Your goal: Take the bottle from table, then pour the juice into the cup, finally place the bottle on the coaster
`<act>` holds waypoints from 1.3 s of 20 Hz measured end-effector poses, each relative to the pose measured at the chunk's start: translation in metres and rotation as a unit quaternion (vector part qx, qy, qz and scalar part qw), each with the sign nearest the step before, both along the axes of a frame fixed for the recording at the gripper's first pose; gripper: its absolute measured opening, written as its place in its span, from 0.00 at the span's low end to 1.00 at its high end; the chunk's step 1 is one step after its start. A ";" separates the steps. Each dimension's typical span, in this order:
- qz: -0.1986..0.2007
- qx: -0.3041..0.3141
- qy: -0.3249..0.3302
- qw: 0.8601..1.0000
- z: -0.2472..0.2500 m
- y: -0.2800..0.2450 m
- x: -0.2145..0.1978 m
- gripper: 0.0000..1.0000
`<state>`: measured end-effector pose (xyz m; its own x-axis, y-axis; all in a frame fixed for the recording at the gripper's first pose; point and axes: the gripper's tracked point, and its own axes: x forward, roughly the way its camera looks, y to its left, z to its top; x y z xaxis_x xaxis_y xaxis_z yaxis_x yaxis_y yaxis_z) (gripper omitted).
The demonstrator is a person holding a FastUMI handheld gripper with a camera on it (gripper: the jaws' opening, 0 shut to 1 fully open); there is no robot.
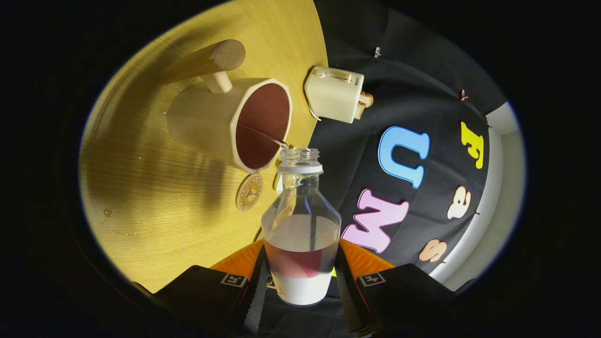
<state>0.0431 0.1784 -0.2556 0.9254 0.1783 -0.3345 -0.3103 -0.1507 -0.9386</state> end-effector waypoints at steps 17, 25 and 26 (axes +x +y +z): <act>0.016 -0.024 -0.011 1.000 -0.006 -0.003 0.007 0.71; 0.030 -0.036 -0.021 0.999 -0.005 -0.002 0.012 0.71; 0.032 -0.039 -0.022 0.998 -0.005 -0.001 0.013 0.71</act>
